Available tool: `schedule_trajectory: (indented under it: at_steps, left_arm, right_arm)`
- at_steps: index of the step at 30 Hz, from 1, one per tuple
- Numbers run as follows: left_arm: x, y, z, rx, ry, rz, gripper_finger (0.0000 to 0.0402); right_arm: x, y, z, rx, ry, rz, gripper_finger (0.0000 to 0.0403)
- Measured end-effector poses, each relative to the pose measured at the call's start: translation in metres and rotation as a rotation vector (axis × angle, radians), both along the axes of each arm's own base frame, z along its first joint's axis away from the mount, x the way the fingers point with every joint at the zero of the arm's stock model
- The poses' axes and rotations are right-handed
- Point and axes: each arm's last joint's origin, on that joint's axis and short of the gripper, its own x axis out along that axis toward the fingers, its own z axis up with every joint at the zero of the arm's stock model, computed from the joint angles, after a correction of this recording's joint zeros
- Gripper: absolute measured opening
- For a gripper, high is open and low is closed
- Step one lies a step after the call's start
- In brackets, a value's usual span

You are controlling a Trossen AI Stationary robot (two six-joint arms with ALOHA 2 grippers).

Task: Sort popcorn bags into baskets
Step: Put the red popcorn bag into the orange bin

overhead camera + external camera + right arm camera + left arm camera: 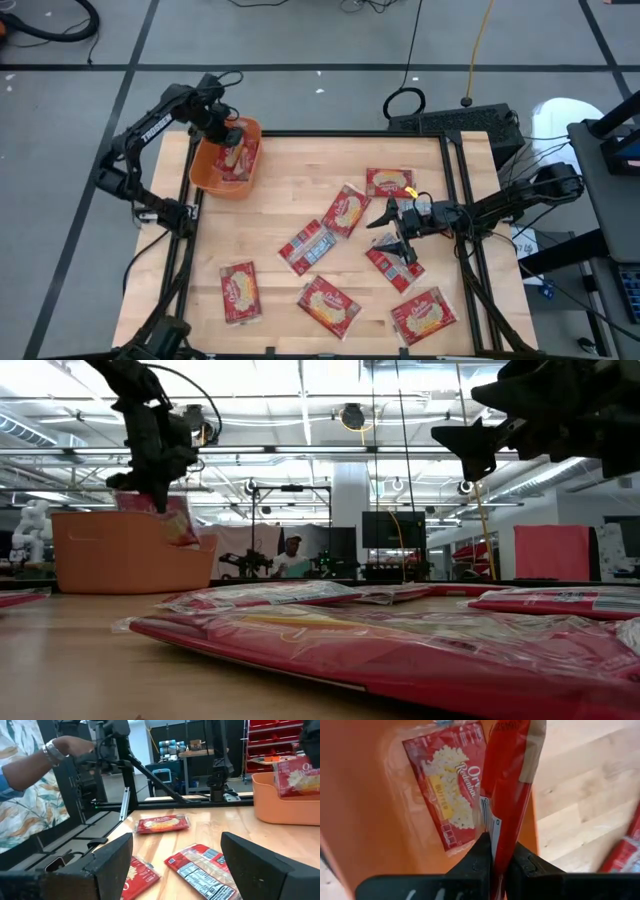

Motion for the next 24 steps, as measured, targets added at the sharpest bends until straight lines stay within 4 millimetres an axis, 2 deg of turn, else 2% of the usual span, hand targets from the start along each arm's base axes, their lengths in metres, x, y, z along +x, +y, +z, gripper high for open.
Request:
schedule_trajectory:
  at_steps: [14,18,24]
  left_arm:
    - [0.006,-0.006,-0.051,0.016,0.024,0.006,0.0048]
    - [0.005,-0.006,-0.06,0.029,0.024,0.015,0.005]
    - [0.007,-0.003,-0.064,0.077,0.0,0.012,0.0051]
  right_arm:
    - [0.0,-0.001,-0.001,-0.004,0.007,-0.053,0.0293]
    - [0.0,-0.001,-0.001,0.002,0.008,-0.053,0.0293]
    - [0.0,-0.001,-0.001,0.001,0.007,-0.053,0.0293]
